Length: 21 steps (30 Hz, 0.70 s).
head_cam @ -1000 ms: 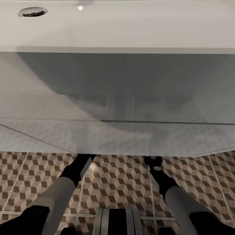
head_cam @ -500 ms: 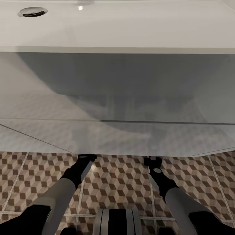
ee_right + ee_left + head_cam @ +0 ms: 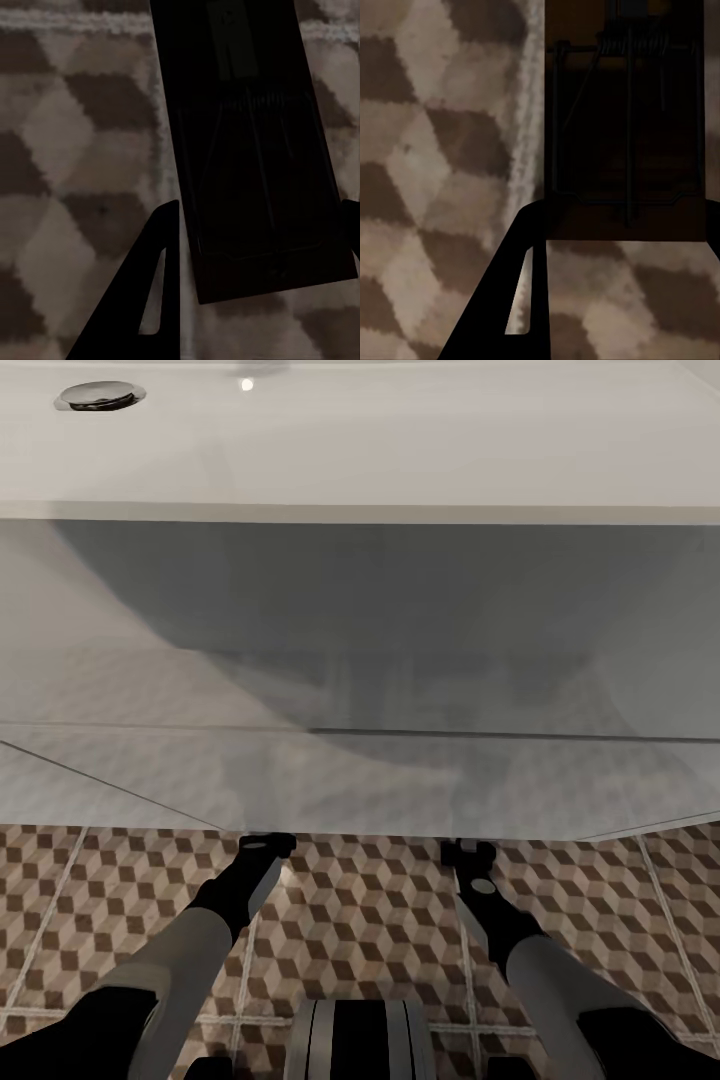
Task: Take the four mousetraps from the cabinet in the bathroom and place them on the bathroom floor. Make sure all four end up on the same floor surface, and ensure that at least two of them are either under or directly next to the same bathroom sink.
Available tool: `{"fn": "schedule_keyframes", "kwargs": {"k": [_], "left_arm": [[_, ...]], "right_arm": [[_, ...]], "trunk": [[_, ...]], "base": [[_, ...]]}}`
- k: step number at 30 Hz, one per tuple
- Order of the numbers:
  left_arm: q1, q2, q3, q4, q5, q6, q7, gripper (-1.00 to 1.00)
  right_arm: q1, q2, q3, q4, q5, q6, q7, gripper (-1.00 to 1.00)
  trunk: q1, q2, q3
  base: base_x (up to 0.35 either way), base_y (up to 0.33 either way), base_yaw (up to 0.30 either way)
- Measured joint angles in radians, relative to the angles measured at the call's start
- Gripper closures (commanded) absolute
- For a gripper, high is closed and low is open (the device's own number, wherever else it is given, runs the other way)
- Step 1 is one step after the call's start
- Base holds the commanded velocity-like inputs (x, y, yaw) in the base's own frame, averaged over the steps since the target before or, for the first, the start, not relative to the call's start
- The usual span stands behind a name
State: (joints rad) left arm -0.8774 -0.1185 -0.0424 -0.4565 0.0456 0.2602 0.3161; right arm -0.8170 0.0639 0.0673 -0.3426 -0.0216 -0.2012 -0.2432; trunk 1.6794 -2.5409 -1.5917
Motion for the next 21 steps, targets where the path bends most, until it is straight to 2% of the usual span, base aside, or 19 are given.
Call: {"fn": "schedule_keyframes", "kwargs": {"k": [9,21], "left_arm": [[0.0,0.0,0.001,0.003,0.0,-0.001,0.0,1.0],[0.0,0.003,0.001,0.023,0.0,-0.037,-0.001,1.0]], "right_arm": [[0.0,-0.002,-0.001,0.059,-0.004,-0.034,0.015,1.0],[0.0,-0.004,-0.007,0.062,-0.006,-0.04,0.039,1.0]], "trunk": [[0.0,0.0,0.0],[0.0,0.0,0.0]], "base": [[0.0,0.0,0.0],[0.0,0.0,0.0]]}}
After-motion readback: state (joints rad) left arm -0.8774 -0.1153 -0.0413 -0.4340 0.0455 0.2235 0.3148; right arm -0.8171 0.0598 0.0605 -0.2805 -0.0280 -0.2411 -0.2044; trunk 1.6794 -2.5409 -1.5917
